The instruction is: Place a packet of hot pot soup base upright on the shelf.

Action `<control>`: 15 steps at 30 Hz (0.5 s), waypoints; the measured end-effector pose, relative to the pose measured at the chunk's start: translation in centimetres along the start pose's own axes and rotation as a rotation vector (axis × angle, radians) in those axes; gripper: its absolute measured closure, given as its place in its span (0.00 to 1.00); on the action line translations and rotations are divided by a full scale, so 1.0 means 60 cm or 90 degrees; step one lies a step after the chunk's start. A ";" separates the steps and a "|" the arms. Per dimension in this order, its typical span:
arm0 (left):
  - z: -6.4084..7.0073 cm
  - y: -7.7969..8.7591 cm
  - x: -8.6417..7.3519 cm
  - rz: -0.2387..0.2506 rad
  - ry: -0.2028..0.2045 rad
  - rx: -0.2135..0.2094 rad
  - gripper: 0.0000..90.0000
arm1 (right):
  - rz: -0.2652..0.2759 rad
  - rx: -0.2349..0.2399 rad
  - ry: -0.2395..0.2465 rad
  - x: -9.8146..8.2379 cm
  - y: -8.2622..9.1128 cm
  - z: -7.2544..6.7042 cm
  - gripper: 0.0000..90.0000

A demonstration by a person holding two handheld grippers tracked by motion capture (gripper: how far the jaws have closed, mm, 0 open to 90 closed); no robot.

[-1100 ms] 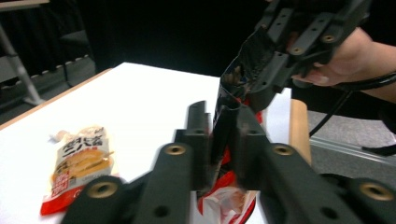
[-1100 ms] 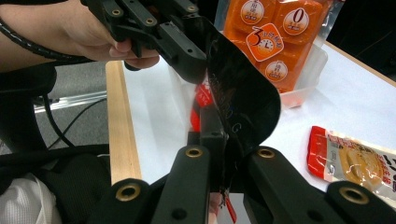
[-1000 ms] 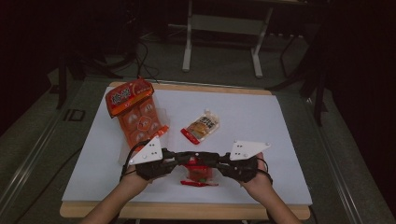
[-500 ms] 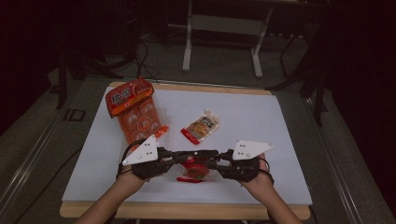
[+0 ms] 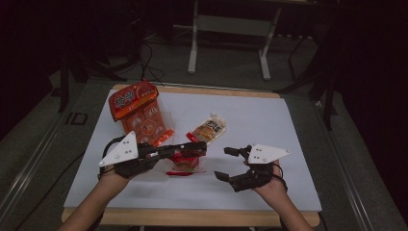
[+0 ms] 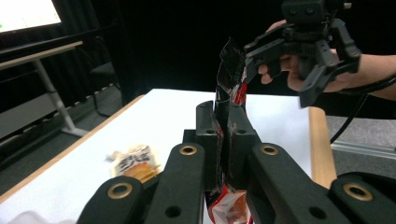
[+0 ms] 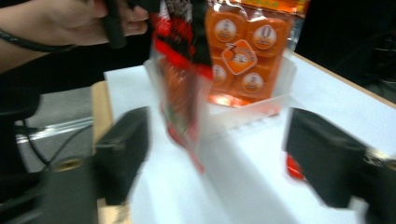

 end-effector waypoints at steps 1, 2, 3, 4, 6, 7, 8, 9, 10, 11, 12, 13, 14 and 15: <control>-0.003 0.005 0.001 0.000 -0.004 0.009 0.97 | 0.004 0.000 -0.002 -0.001 0.001 0.001 0.17; -0.007 0.011 0.003 0.003 -0.006 0.013 0.97 | 0.009 0.007 -0.003 -0.001 0.002 0.002 0.15; -0.011 0.017 0.004 0.007 -0.009 0.015 0.97 | 0.005 0.012 0.002 -0.002 0.003 0.003 0.15; -0.015 0.023 0.006 0.008 -0.012 0.016 0.97 | 0.000 0.008 0.003 -0.002 0.003 0.003 0.15; -0.018 0.028 0.008 0.010 -0.013 0.014 0.97 | -0.002 0.006 0.006 -0.003 0.004 0.004 0.15; -0.026 0.038 0.010 0.007 -0.015 0.023 0.96 | -0.002 0.003 0.008 -0.004 0.004 0.005 0.15; -0.026 0.038 0.010 0.007 -0.015 0.023 0.97 | -0.002 0.003 0.008 -0.004 0.004 0.005 0.15; -0.034 0.047 0.008 0.008 -0.016 0.027 0.96 | 0.001 0.001 0.006 -0.006 0.005 0.006 0.15; -0.034 0.047 0.008 0.008 -0.016 0.027 0.96 | 0.001 0.001 0.006 -0.006 0.005 0.006 0.15; -0.034 0.047 0.008 0.008 -0.016 0.027 0.96 | 0.006 0.003 0.001 -0.007 0.005 0.007 0.15; -0.044 0.056 0.004 0.011 -0.009 0.030 0.97 | 0.014 0.005 -0.005 -0.008 0.006 0.010 0.15; -0.053 0.064 -0.002 0.009 0.000 0.034 0.97 | 0.017 0.006 -0.008 -0.009 0.007 0.010 0.15; -0.053 0.064 -0.002 0.009 0.000 0.034 0.96 | 0.017 0.005 -0.010 -0.009 0.007 0.011 0.15; -0.057 0.068 -0.005 0.009 -0.001 0.040 0.96 | 0.017 0.005 -0.010 -0.009 0.007 0.011 0.15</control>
Point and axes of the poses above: each handheld gripper's, and its own axes: y roughly backward along the jaws, x roughly out of its top, z roughly to its right, the point moved 1 cm from there along -y, roughly forward along the jaws, and after that the axes turned 13 degrees about y, right-handed, at the moved point
